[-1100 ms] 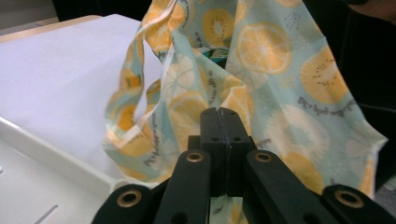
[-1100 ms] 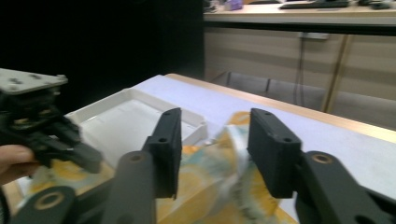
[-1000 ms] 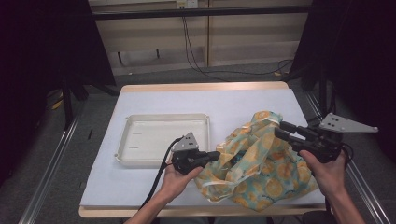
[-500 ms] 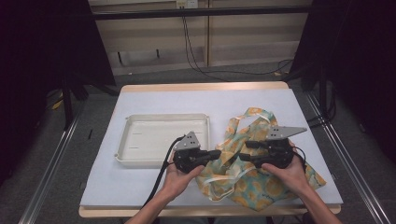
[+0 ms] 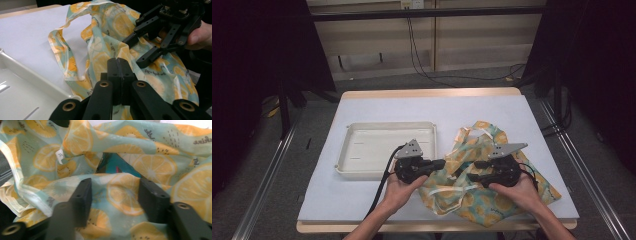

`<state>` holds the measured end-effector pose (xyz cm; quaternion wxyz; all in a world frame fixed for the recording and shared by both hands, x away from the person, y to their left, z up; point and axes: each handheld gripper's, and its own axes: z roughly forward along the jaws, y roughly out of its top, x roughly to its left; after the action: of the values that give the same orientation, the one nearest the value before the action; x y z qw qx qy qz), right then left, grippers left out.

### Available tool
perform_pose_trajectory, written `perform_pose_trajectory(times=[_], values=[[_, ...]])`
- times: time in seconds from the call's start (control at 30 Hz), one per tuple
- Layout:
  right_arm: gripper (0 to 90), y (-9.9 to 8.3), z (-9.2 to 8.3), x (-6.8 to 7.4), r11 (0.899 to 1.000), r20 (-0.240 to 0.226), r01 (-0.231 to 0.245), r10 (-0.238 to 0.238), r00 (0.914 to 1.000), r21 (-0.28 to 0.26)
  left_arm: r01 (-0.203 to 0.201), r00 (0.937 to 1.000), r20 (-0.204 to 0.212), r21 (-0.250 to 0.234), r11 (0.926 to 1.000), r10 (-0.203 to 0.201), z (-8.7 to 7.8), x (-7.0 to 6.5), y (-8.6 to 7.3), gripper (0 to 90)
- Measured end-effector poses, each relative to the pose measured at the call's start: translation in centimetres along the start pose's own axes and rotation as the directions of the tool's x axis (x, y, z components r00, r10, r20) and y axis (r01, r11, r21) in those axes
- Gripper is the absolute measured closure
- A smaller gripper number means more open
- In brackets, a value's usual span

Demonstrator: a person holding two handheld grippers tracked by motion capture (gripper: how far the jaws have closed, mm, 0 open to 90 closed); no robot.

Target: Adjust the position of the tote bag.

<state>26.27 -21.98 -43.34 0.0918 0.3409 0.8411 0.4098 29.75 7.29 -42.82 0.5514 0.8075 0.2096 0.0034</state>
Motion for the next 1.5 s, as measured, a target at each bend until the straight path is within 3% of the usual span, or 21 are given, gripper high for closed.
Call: perform_pose_trajectory(times=[0.1, 0.3, 0.5, 0.7, 0.8, 0.87, 1.0, 1.07, 1.17, 1.23, 1.3, 1.37, 1.5], values=[[63.4, 0.0, 0.0, 0.0, 1.0, -0.001, 0.002, -0.002, 1.0, 0.005, -0.017, 0.9996, -0.022, 0.003, 0.9998, 0.017, 0.1, 0.2, -0.1, 89.9], [89.7, 0.0, 0.0, 0.2, 1.0, -0.007, 0.012, -0.012, 0.9999, 0.018, -0.004, 0.9997, -0.024, 0.008, 1.0, 0.004, 0.4, 0.6, -0.5, 89.9], [90.0, -0.2, -1.1, 0.5, 1.0, -0.034, -0.011, 0.011, 0.9994, -0.013, 0.019, 0.9989, -0.043, 0.021, 0.9996, -0.018, 0.6, 1.0, -1.0, 89.7], [90.0, -1.3, -4.3, 1.6, 0.995, -0.084, -0.034, 0.026, 0.9961, -0.099, 0.034, 0.9985, -0.043, 0.031, 0.999, -0.032, 0.8, 1.4, -1.3, 88.3], [90.0, -2.7, -5.6, 1.9, 0.991, -0.095, -0.054, 0.043, 0.9946, -0.122, 0.041, 0.9975, -0.06, 0.054, 0.9977, -0.037, 1.0, 1.4, -1.5, 73.9], [90.0, -4.3, -6.2, 2.3, 0.993, -0.089, -0.063, 0.054, 0.9946, -0.104, 0.033, 0.9977, -0.061, 0.05, 0.9982, -0.03, 1.0, 1.2, -1.5, 67.2], [90.0, -5.1, -6.6, 2.7, 0.993, -0.087, -0.064, 0.055, 0.9947, -0.096, 0.014, 0.9981, -0.06, 0.007, 0.9999, -0.013, 0.2, 0.1, -0.6, 62.2], [90.0, -5.2, -7.0, 2.8, 0.992, -0.09, -0.066, 0.056, 0.9943, -0.106, -0.016, 0.9987, -0.048, -0.014, 0.9998, 0.015, -0.4, -0.6, -0.2, 62.2], [90.0, -4.9, -7.1, 2.7, 0.99, -0.09, -0.061, 0.05, 0.9947, -0.126, -0.022, 0.9993, -0.031, -0.059, 0.9981, 0.02, -1.2, -1.9, 0.4, 62.0], [90.0, -4.4, -7.2, 2.5, 0.988, -0.085, -0.057, 0.045, 0.9954, -0.145, -0.043, 0.998, -0.048, -0.069, 0.9967, 0.04, -1.4, -2.9, 0.5, 58.1], [90.0, -3.8, -7.1, 2.4, 0.987, -0.081, -0.055, 0.043, 0.9958, -0.154, -0.051, 0.9986, 0.013, -0.065, 0.9966, 0.052, -1.1, -3.5, 0.4, 57.9], [90.0, -3.4, -6.9, 2.4, 0.986, -0.083, -0.051, 0.038, 0.9958, -0.156, -0.068, 0.9966, 0.044, -0.048, 0.9965, 0.07, -0.4, -4.1, 0.3, 58.1], [90.0, -3.1, -6.3, 2.4, 0.988, -0.085, -0.036, 0.024, 0.9961, -0.149, -0.057, 0.991, 0.12, -0.022, 0.9981, 0.06, 1.4, -5.1, 0.1, 59.2]])
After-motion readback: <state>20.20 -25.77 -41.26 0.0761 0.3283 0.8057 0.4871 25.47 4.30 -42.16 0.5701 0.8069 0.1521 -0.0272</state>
